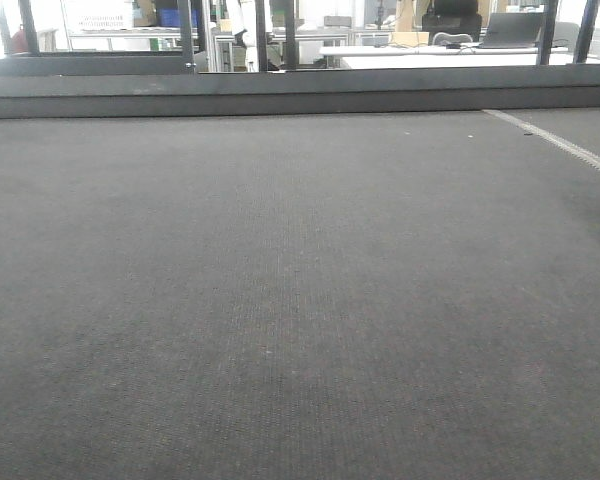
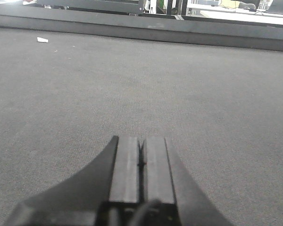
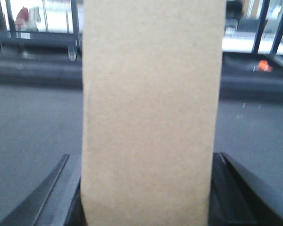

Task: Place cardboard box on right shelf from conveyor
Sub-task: 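Hold the box in the right gripper while the base turns away from the conveyor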

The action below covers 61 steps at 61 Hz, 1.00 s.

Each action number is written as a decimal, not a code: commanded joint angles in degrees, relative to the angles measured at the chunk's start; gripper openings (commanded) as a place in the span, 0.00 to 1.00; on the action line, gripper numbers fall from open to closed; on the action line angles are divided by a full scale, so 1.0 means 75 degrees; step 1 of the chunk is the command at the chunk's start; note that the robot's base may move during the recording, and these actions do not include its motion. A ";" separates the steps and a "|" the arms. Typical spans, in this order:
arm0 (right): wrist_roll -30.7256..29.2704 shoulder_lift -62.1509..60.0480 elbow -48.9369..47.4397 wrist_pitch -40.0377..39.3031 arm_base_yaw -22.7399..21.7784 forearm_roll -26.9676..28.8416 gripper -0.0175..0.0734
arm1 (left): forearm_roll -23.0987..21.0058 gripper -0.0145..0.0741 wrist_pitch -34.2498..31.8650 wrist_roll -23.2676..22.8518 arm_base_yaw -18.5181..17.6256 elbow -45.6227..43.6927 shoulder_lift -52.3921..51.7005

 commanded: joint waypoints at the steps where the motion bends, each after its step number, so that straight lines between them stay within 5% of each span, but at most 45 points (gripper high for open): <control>1: -0.0095 -0.0408 -0.0154 -0.0600 -0.0068 0.0011 0.27 | -0.0035 0.03 -0.0623 -0.0022 0.0010 -0.0021 -0.0073; 61: -0.0095 -0.0706 -0.0138 -0.0507 -0.0068 0.0011 0.27 | -0.0035 0.03 -0.0623 -0.0022 0.0010 -0.0021 -0.0073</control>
